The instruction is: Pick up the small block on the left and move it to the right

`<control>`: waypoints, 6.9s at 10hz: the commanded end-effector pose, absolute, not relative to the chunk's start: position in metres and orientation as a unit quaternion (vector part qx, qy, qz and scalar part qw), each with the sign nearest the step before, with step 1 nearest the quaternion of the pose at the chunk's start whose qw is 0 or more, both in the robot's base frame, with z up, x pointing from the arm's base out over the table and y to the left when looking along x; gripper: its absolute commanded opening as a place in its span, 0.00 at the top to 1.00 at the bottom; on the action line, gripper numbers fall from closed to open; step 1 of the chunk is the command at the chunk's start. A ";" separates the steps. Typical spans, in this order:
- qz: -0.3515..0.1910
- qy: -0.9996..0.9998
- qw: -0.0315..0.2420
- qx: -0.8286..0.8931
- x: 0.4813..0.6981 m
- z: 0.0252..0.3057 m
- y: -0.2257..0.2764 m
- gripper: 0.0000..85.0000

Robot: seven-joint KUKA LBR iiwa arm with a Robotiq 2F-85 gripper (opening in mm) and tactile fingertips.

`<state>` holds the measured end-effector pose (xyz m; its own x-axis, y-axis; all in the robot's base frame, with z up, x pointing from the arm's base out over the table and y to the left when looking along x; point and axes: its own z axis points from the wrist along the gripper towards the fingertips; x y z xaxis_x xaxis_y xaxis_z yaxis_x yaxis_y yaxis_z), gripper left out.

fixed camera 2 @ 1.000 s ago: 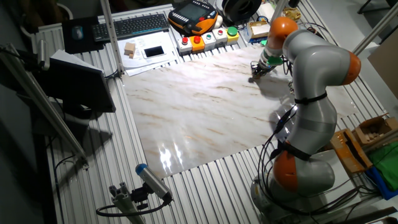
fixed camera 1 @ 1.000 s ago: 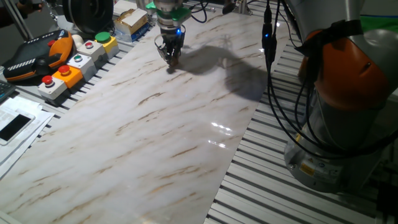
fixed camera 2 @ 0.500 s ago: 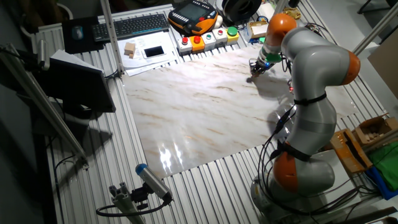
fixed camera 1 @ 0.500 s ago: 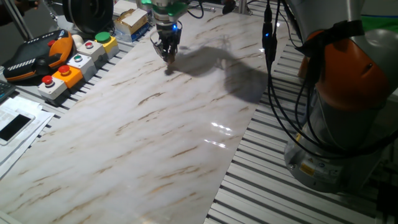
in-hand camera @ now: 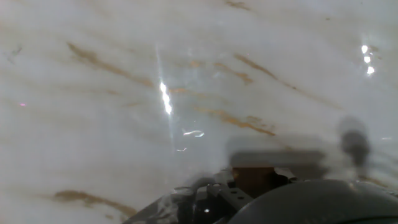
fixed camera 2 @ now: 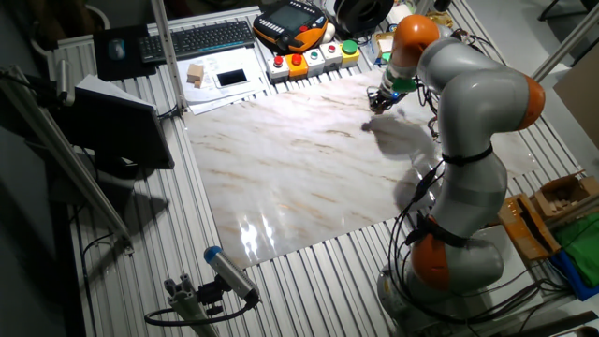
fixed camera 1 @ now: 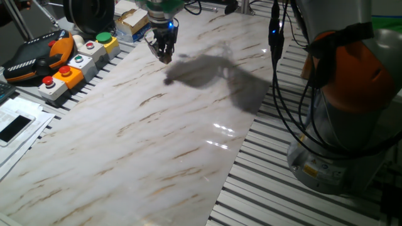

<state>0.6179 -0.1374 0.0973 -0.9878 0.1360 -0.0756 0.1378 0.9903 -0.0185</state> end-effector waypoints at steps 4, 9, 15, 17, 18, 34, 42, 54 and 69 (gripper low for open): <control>-0.007 0.998 0.028 0.049 0.601 0.104 -0.070 0.99; -0.018 0.999 0.035 0.028 0.593 0.104 -0.057 0.99; -0.029 0.998 0.020 0.055 0.593 0.104 -0.057 0.99; -0.017 0.999 0.019 0.048 0.596 0.108 -0.037 0.99; -0.016 0.999 0.028 0.041 0.599 0.108 -0.009 0.99; -0.013 0.998 0.022 0.050 0.587 0.090 0.089 0.99; -0.014 0.999 0.012 0.029 0.590 0.092 0.133 0.99; 0.000 0.984 0.028 0.174 0.591 0.074 0.185 0.99; -0.005 0.990 0.040 0.134 0.583 0.091 0.171 0.73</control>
<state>0.5826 0.1700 0.0912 -0.9622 0.2609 -0.0780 0.2617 0.9652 0.0000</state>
